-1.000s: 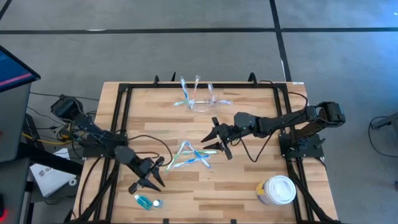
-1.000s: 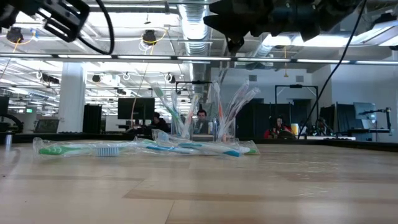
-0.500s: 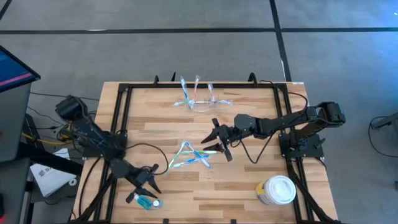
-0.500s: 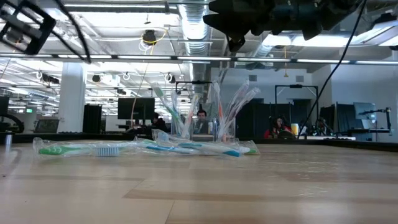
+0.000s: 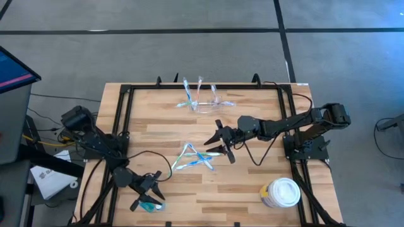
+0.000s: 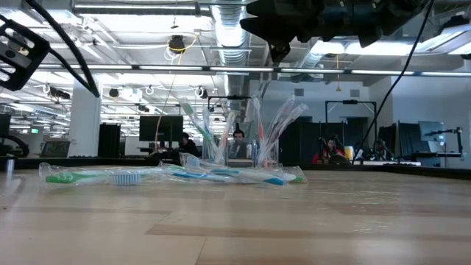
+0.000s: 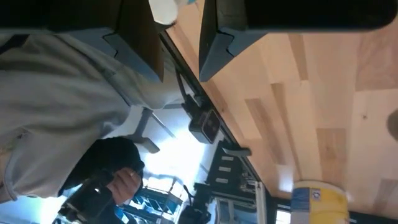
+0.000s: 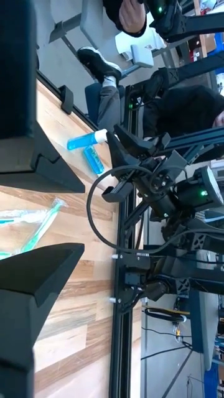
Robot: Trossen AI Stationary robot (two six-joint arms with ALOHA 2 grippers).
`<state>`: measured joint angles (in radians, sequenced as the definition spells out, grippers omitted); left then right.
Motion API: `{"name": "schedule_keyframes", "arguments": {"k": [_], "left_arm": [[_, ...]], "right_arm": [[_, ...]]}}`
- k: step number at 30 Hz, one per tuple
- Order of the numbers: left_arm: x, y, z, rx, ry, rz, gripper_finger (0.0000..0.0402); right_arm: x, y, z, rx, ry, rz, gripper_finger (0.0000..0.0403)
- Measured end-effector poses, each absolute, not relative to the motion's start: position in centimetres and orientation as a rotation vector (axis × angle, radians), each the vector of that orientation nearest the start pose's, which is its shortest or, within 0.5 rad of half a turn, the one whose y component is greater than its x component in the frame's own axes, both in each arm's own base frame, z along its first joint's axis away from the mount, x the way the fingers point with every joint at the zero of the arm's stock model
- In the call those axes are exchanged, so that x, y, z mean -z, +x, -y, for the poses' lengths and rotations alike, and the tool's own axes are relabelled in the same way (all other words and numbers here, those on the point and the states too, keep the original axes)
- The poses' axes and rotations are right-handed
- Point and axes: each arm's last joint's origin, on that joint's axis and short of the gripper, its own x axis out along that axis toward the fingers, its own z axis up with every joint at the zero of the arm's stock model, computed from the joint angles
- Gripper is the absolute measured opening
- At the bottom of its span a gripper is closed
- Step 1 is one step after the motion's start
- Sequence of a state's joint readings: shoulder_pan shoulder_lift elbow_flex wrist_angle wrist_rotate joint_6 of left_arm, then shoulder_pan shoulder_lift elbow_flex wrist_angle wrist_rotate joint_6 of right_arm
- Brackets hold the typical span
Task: Pick & Place toothbrushing station
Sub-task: Put the blue mouthwash into the transparent organizer
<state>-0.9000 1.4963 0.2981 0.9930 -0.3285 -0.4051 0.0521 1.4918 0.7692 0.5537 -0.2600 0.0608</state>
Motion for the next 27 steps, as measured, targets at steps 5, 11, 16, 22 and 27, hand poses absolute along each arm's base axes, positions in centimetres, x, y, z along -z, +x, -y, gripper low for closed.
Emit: {"name": "schedule_keyframes", "arguments": {"k": [5, 11, 16, 22, 27], "left_arm": [[-14.2, 15.2, 18.8, 0.519, -0.268, -0.258, 0.0112], [-14.3, 14.6, 19.5, 0.547, -0.244, -0.253, 0.015], [-13.6, 14.5, 19.7, 0.52, -0.216, -0.266, 0.0167], [-12.5, 14.6, 19.8, 0.482, -0.219, -0.301, 0.0177], [-12.5, 14.9, 20.2, 0.481, -0.222, -0.297, 0.0183]], "right_arm": [[-23.4, 31.6, -2.4, -0.306, 0.078, -0.178, 0.0131], [-23.4, 31.6, -2.4, -0.306, 0.078, -0.178, 0.0131], [-23.4, 31.6, -2.4, -0.306, 0.078, -0.178, 0.0131], [-23.4, 31.6, -2.4, -0.305, 0.078, -0.178, 0.0131], [-23.4, 31.6, -2.4, -0.305, 0.078, -0.178, 0.0131]]}}
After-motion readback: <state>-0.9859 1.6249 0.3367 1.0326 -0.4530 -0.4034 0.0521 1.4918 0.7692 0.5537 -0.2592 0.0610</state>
